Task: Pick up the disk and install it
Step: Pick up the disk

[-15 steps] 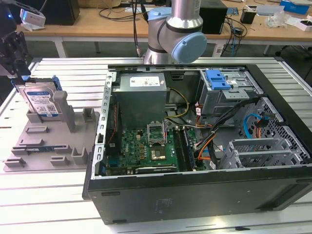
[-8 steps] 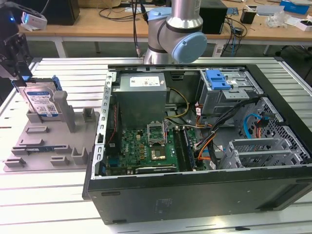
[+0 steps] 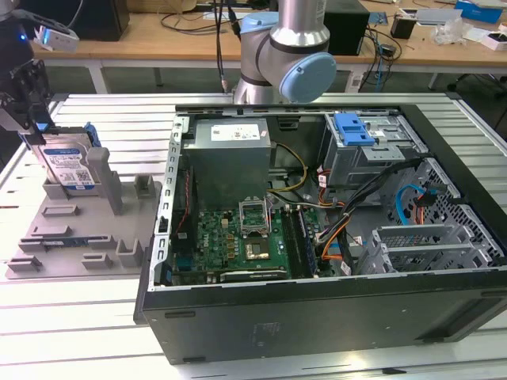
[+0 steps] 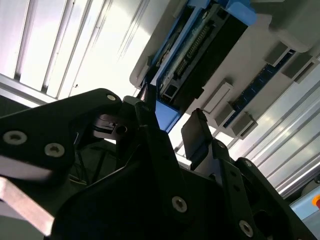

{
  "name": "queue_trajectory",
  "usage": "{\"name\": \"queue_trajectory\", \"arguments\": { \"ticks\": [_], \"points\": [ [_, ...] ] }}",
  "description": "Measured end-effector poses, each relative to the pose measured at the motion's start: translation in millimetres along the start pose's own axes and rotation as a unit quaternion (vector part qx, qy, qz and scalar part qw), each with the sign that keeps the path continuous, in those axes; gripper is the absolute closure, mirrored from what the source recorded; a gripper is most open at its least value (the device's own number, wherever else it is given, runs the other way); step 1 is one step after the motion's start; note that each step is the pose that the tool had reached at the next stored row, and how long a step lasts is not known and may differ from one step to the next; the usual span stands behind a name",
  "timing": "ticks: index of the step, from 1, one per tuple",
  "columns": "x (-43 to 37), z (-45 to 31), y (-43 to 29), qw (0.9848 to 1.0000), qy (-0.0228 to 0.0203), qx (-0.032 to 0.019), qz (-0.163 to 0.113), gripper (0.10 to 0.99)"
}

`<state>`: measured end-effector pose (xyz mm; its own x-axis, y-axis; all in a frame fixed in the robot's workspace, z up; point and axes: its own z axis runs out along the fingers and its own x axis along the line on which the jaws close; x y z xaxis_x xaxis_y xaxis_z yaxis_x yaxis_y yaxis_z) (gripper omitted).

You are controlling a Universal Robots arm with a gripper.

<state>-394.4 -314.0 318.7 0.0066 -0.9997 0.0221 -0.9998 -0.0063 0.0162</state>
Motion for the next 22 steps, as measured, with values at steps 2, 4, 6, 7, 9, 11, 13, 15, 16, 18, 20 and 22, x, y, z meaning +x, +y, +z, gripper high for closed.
{"name": "queue_trajectory", "arguments": {
  "ticks": [2,4,6,7,9,11,13,15,16,18,20,22],
  "points": [
    [0.0,1.3,0.0,1.0000,0.0000,0.0000,0.000,0.604],
    [-0.1,2.7,0.0,1.0000,0.0000,0.0000,0.000,0.604],
    [-0.1,4.2,-0.1,1.0000,0.0000,0.0000,0.000,0.604],
    [-0.2,4.8,-0.1,1.0000,0.0000,0.0000,0.000,0.604],
    [-0.6,6.2,-0.1,1.0000,0.0000,0.0000,0.000,0.604],
    [-1.0,7.1,-0.1,1.0000,0.0000,0.0000,0.000,0.604],
    [-1.1,7.5,-0.1,1.0000,0.0000,-0.0001,0.000,0.604],
    [-1.1,7.8,-0.1,1.0000,0.0000,0.0000,0.000,0.604],
    [-1.1,7.8,-0.1,1.0000,0.0000,0.0000,0.000,0.604],
    [-1.1,7.9,-0.1,1.0000,0.0000,0.0000,0.000,0.604],
    [-1.1,8.2,-0.1,1.0000,0.0000,0.0000,0.000,0.604],
    [-1.2,8.4,-0.1,1.0000,0.0000,0.0000,0.000,0.604]
  ]
}}
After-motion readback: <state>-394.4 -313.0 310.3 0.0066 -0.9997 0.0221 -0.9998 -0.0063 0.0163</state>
